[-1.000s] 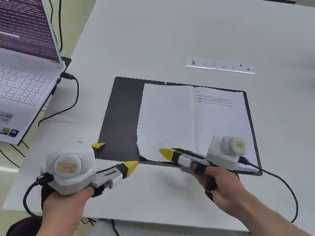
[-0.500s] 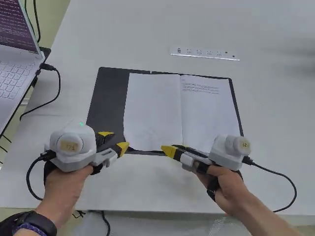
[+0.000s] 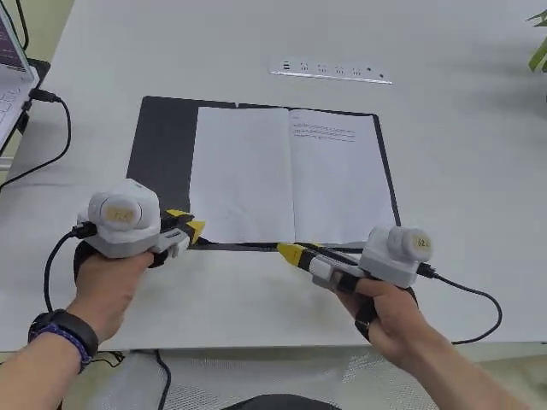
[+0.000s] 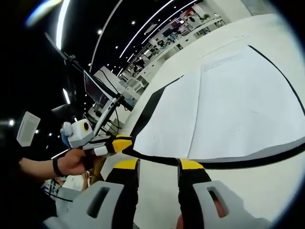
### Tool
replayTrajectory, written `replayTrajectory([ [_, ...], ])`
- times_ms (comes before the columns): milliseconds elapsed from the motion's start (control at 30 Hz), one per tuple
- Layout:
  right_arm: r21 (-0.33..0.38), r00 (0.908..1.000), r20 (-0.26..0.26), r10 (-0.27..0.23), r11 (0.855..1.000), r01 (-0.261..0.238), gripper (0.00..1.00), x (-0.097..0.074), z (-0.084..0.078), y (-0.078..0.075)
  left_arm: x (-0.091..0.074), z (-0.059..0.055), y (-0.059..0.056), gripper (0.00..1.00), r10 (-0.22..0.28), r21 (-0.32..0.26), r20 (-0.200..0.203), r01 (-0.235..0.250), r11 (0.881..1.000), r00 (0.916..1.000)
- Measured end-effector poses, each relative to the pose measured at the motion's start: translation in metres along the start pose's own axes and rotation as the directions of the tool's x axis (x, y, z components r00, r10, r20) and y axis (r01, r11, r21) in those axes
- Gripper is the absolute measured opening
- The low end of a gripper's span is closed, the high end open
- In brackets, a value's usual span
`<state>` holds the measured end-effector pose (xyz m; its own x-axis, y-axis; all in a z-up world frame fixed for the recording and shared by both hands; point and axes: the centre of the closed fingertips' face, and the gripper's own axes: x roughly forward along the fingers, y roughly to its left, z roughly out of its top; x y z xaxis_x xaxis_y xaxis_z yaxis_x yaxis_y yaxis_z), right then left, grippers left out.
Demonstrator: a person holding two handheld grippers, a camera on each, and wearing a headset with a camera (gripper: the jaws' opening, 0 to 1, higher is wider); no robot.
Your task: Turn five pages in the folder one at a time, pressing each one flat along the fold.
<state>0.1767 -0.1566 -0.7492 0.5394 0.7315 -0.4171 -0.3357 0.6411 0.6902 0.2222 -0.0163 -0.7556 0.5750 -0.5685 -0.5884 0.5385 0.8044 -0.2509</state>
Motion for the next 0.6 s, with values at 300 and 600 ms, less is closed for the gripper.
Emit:
replayTrajectory([
  [300,0.009,0.9999,-0.006,-0.013,1.0,0.013,0.29,-0.004,-0.005,-0.006,0.013,-0.016,0.005,0.03,0.003,-0.03,-0.032,-0.004,1.0,0.9995],
  [600,-0.002,1.0,-0.009,-0.003,1.0,0.003,0.27,0.003,0.003,-0.004,0.014,-0.022,0.003,0.0,0.006,-0.052,-0.04,-0.008,0.999,0.9992],
])
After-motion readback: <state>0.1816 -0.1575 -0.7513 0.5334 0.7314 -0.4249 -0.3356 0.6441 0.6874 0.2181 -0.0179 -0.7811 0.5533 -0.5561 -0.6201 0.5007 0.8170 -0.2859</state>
